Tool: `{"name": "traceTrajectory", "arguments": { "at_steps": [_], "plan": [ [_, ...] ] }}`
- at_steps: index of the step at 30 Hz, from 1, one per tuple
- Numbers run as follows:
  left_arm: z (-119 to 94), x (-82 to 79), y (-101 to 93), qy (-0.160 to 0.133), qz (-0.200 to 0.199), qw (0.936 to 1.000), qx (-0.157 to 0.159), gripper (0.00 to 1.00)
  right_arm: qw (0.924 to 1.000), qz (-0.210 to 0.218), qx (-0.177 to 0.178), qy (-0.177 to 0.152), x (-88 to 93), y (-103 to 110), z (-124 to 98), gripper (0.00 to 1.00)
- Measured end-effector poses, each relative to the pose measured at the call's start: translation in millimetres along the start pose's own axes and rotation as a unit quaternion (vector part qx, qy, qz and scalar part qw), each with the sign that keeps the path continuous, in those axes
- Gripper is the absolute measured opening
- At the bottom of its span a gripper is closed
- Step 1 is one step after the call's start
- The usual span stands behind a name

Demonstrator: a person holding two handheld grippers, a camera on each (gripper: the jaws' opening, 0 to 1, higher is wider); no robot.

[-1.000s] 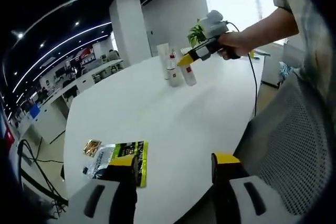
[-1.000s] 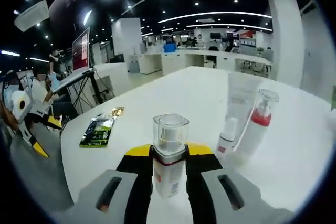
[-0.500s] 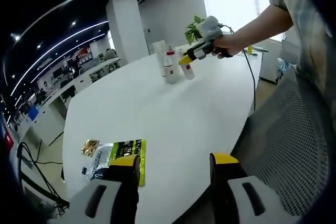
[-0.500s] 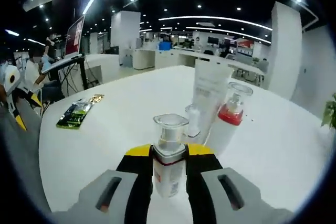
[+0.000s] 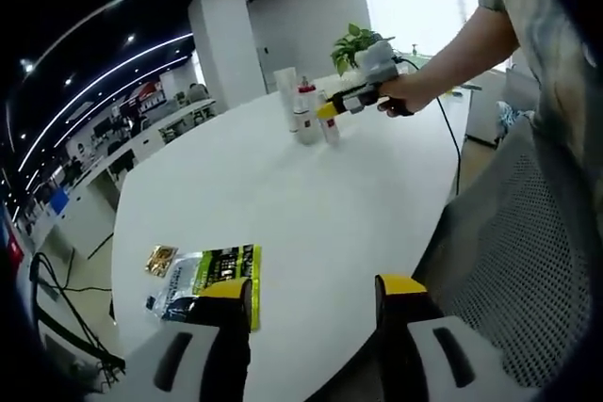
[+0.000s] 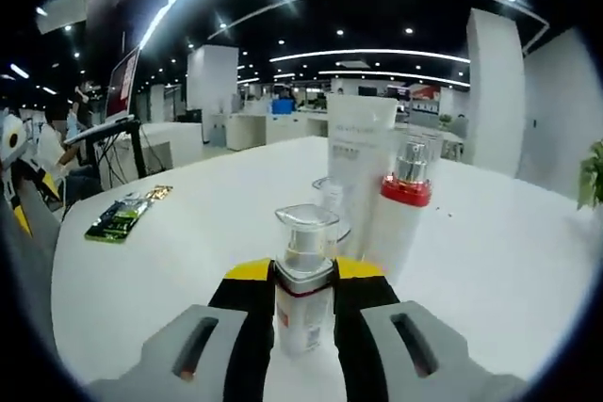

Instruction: Arrange the skincare products in the storage area until every visible bottle or jar stands upright without overlapping.

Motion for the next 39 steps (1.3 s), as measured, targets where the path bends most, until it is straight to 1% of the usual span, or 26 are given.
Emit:
{"name": "traceTrajectory", "arguments": {
  "at_steps": [1,6,8,13,15,21,22,24,26,28,29,30,31,33,35,37,39],
  "plan": [
    [0,0.3,-0.1,0.001,0.0,1.0,0.0,0.54,1.0,0.0,0.0,0.003,0.7,0,0,0.21],
    [1,0.7,-1.4,0.003,0.002,1.0,0.004,0.54,1.0,-0.003,0.0,-0.007,2.0,-2,3,0.21],
    [1,1.1,-1.4,0.005,0.002,1.0,0.005,0.54,0.9999,-0.009,-0.006,-0.012,3.5,-1,-1,0.21],
    [1,1.1,-1.2,0.005,0.002,1.0,0.003,0.54,0.9998,-0.006,-0.003,-0.019,3.2,0,-9,0.21],
    [1,1.2,-1.7,0.006,0.003,1.0,0.004,0.54,0.9998,-0.003,-0.001,-0.019,2.4,1,-10,0.21],
    [1,1.8,-2.1,0.009,0.005,0.9999,0.006,0.54,0.9997,-0.017,-0.001,-0.016,2.0,2,-11,0.22],
    [1,2.2,-1.9,0.01,0.006,0.9999,0.005,0.54,0.9997,-0.019,-0.001,-0.013,2.6,1,-11,0.22],
    [1,2.9,-1.6,0.013,0.006,0.9999,0.005,0.53,0.9993,-0.013,0.004,0.035,10.6,0,-14,0.24],
    [1,3.2,-1.3,0.014,0.006,0.9999,0.004,0.53,0.9994,-0.019,0.001,0.029,11.6,1,-14,0.28],
    [1,3.4,-1.4,0.015,0.006,0.9999,0.005,0.53,0.9994,-0.006,0.008,0.034,11.8,1,-15,0.35],
    [2,3.8,-1.7,0.016,0.007,0.9998,0.006,0.53,0.9994,-0.006,0.011,0.034,11.1,0,-15,0.35],
    [2,4.2,-2.1,0.018,0.008,0.9998,0.008,0.53,0.9992,-0.005,0.014,0.036,11.1,-1,-16,0.34],
    [2,4.2,-2.5,0.019,0.009,0.9997,0.009,0.53,0.9988,0.005,0.02,0.045,11.1,-3,-17,0.34],
    [2,4.2,-2.9,0.021,0.011,0.9997,0.011,0.53,0.9982,0.027,0.023,0.049,10.9,-2,-16,0.33],
    [2,4.6,-3.2,0.023,0.011,0.9996,0.012,0.53,0.9981,0.022,0.023,0.053,10.6,-3,-16,0.29],
    [2,4.9,-3.4,0.024,0.012,0.9995,0.013,0.53,0.998,0.021,0.017,0.057,11.0,-3,-15,0.21],
    [2,5.3,-3.4,0.025,0.013,0.9995,0.013,0.53,0.998,0.016,0.016,0.059,11.3,-6,-13,0.21]
  ]
}}
Point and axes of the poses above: the point that each gripper's makers call its tool centre point, and the gripper's own axes: z roughly forward along the fingers, y roughly to its left, x roughly out of its underside, the point moved 9 cm from there along -z, roughly backward along the fingers, and after that the axes turned 15 degrees about -y, right-handed, at the moved point
